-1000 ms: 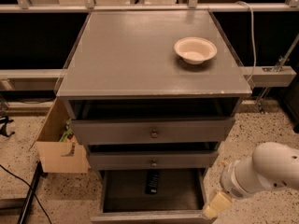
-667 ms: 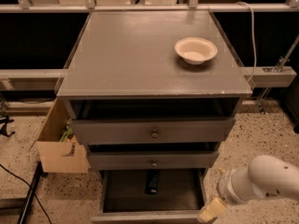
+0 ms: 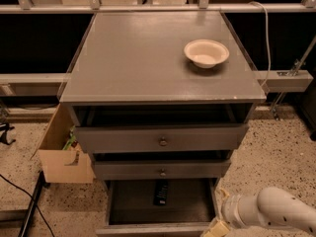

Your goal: Pick rxbar blueberry from bottom drawer and place on counter

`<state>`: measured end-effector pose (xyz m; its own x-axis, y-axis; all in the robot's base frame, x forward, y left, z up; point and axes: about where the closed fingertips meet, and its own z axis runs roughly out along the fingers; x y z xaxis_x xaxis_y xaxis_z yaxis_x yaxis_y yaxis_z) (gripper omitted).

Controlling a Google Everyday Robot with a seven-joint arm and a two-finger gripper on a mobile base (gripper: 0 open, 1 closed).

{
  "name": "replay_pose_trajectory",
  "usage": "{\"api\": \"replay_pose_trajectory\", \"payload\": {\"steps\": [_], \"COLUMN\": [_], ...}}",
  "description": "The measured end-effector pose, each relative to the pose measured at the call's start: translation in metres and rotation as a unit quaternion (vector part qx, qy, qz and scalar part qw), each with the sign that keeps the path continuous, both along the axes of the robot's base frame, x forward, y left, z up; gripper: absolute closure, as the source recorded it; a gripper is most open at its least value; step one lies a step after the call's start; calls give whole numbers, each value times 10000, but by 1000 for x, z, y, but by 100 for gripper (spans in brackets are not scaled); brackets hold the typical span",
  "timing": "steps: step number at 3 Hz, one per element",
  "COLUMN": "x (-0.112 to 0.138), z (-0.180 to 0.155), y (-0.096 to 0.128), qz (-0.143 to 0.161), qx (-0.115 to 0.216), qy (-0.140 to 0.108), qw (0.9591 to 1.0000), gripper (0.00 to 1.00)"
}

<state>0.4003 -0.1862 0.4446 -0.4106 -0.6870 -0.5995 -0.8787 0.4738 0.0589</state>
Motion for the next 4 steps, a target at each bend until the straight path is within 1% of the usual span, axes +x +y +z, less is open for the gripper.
{"api": "replay_pose_trajectory", "payload": {"steps": [1, 2, 3, 4], "x": [0, 1, 15, 21], "z": [-10, -33, -75, -105], "y": [-1, 4, 26, 43], "qz": [31, 91, 223, 306], "qx": [-43, 15, 208, 393], "qy": [-120, -189, -270, -264], "qw": [9999, 9998, 9992, 9984], "gripper": [0, 0, 0, 0]}}
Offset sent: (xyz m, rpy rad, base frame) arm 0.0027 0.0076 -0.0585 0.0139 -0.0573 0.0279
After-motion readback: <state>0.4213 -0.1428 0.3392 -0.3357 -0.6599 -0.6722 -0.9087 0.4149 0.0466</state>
